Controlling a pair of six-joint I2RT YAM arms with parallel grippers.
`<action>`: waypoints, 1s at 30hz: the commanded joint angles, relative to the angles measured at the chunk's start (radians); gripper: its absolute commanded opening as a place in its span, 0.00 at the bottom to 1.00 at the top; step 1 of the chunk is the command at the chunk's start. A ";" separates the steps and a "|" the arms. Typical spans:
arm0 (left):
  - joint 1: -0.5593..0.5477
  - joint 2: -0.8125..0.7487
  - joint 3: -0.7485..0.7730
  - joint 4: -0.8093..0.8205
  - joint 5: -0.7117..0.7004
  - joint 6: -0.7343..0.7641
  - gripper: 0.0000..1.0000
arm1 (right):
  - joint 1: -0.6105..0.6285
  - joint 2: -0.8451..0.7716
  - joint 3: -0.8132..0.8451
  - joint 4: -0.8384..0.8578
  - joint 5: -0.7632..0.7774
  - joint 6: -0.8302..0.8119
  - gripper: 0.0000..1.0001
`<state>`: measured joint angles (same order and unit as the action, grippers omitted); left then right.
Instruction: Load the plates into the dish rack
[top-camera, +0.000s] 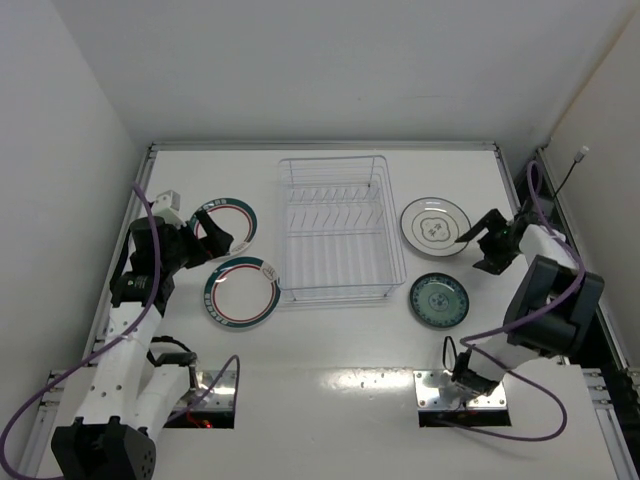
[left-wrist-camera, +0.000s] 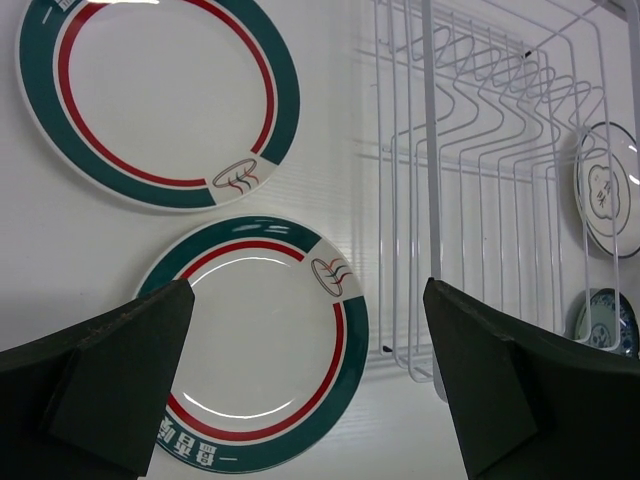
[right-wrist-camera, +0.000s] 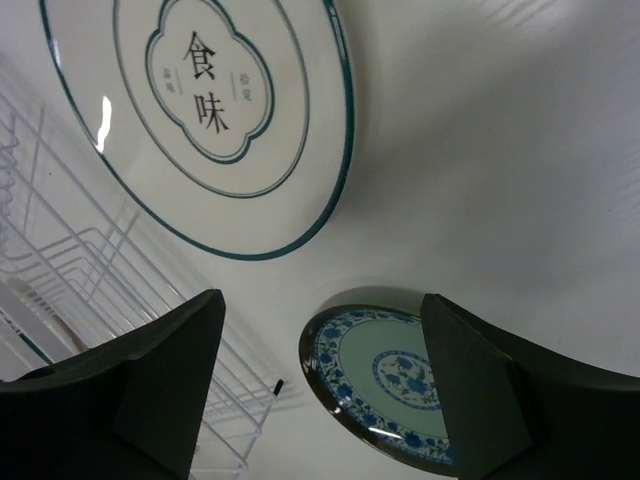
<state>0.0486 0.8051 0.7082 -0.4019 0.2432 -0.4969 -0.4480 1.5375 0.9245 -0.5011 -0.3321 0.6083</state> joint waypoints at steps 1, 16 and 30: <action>-0.006 -0.009 0.020 0.025 -0.016 0.023 1.00 | -0.043 0.076 0.048 0.035 -0.077 0.021 0.74; -0.006 0.000 0.020 0.025 -0.016 0.014 1.00 | -0.020 0.403 0.147 0.190 -0.180 0.154 0.45; -0.006 0.020 0.020 0.025 -0.036 0.014 1.00 | 0.019 0.469 0.237 0.188 -0.194 0.163 0.49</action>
<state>0.0479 0.8196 0.7082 -0.4019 0.2127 -0.4973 -0.4358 1.9900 1.1339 -0.3580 -0.5217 0.7605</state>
